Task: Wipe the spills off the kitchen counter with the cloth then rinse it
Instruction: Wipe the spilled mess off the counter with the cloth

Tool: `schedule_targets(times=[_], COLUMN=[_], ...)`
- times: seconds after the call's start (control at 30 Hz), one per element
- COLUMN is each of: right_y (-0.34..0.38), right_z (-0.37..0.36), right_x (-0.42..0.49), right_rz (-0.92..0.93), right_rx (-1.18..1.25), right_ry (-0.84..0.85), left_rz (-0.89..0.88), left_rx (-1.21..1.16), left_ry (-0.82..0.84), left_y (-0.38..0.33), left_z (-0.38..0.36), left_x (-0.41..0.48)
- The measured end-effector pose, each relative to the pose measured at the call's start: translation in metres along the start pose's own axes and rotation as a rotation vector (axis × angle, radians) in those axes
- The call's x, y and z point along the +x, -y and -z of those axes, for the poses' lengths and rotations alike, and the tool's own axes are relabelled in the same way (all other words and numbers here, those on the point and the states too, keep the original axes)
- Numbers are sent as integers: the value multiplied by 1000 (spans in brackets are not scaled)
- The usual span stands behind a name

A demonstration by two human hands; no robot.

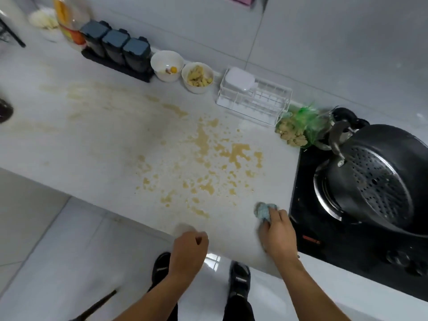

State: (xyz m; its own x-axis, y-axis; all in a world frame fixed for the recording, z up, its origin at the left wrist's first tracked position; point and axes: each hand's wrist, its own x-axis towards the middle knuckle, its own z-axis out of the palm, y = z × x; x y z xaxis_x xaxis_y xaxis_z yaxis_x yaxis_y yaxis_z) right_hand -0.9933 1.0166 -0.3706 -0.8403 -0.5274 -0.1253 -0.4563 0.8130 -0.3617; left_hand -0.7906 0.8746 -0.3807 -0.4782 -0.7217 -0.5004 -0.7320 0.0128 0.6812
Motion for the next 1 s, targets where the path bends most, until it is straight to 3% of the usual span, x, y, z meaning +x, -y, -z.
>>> schedule_targets(times=[0.1, 0.17, 0.27, 0.33, 0.6, 0.77, 0.9, 1.0], right_y=[-8, -11, 4, 17, 9, -2, 10, 17], right_z=[8, 21, 36, 37, 7, -2, 4, 1], right_x=[28, 67, 139, 176, 228, 216, 228, 210], right_rz=[308, 237, 70, 49, 171, 431, 183, 336], right_rx=[46, 182, 357, 339, 120, 65, 167, 145], right_ry=[89, -15, -233, -230, -231, -89, -107, -46], left_rz=[159, 330, 559, 597, 547, 528, 533, 565], left_rx=[-47, -161, -533, -647, -718, -833, -832, -797], left_ry=[-217, -379, -536, -534, -583, -460, -438, -484], left_y=[8, 10, 4, -1, 2, 0, -1, -5], left_z=[-17, -28, -47, -56, -54, -44, -42, -42], left_x=[-8, -16, -24, -22, -10, -14, -16, -11])
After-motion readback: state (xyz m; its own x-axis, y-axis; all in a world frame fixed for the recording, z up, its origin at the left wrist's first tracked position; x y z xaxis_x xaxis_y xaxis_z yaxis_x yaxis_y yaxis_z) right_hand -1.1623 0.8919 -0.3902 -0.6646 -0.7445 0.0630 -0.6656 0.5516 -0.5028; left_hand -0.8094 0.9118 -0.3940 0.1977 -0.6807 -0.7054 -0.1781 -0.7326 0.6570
